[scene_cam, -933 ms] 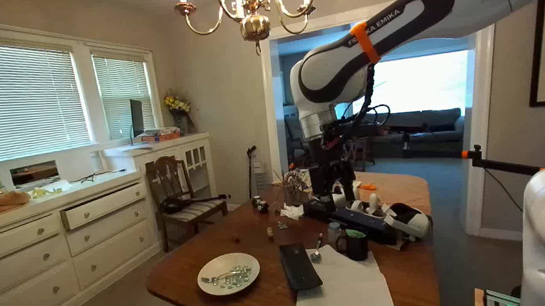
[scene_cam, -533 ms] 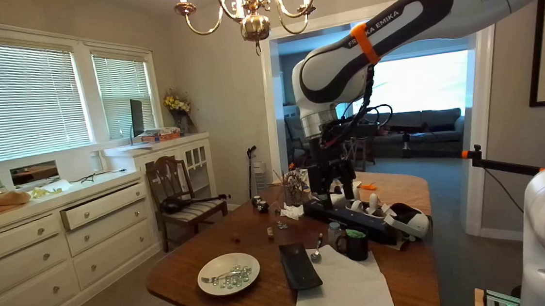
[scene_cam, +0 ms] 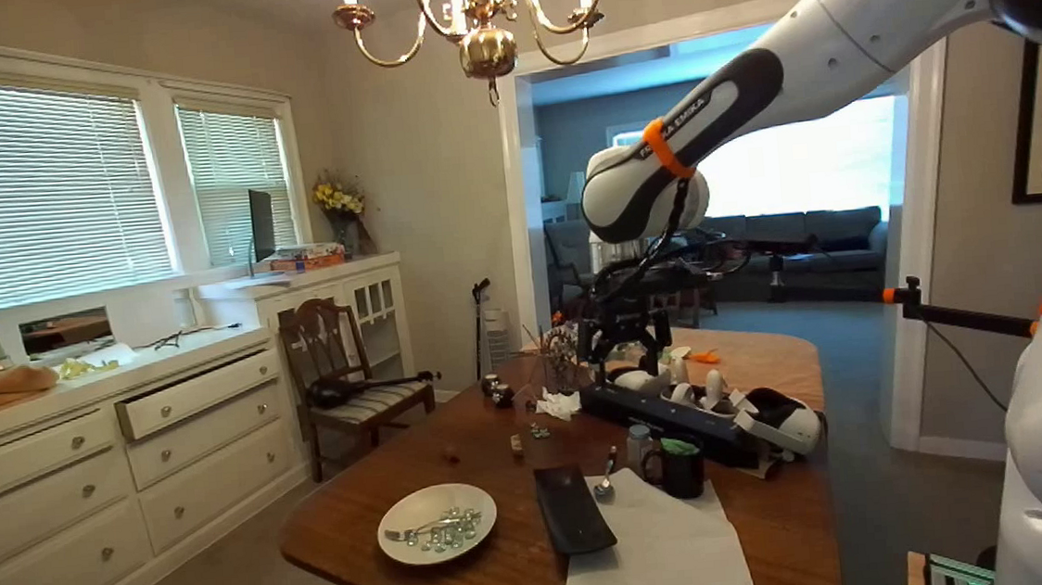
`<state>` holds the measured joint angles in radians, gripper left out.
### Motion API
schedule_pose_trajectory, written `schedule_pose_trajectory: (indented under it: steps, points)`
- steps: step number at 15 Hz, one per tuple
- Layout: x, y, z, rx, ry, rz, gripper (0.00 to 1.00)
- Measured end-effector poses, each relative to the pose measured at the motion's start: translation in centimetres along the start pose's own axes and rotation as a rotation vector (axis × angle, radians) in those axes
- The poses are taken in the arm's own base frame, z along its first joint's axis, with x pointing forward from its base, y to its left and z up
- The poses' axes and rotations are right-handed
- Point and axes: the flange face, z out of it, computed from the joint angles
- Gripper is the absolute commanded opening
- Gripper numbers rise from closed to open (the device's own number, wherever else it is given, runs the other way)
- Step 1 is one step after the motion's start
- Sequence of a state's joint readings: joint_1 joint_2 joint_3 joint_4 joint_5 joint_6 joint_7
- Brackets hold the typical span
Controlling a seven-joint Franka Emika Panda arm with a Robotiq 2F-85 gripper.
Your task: Use the spoon to remove the objects from the white plate
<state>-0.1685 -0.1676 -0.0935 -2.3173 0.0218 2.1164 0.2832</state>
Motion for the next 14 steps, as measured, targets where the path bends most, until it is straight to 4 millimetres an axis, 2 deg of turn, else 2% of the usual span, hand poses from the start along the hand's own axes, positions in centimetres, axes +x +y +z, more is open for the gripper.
schedule_pose_trajectory:
  steps: [3, 7, 8, 14]
  points:
    - [5.1, 3.7, 3.0, -0.039, 0.038, 0.160, 1.00]
    - [11.9, 11.0, 5.8, -0.099, 0.048, 0.373, 1.00]
    - [12.8, 12.1, 6.3, -0.110, 0.048, 0.385, 1.00]
    - [12.6, 11.1, 5.9, -0.105, 0.054, 0.369, 1.00]
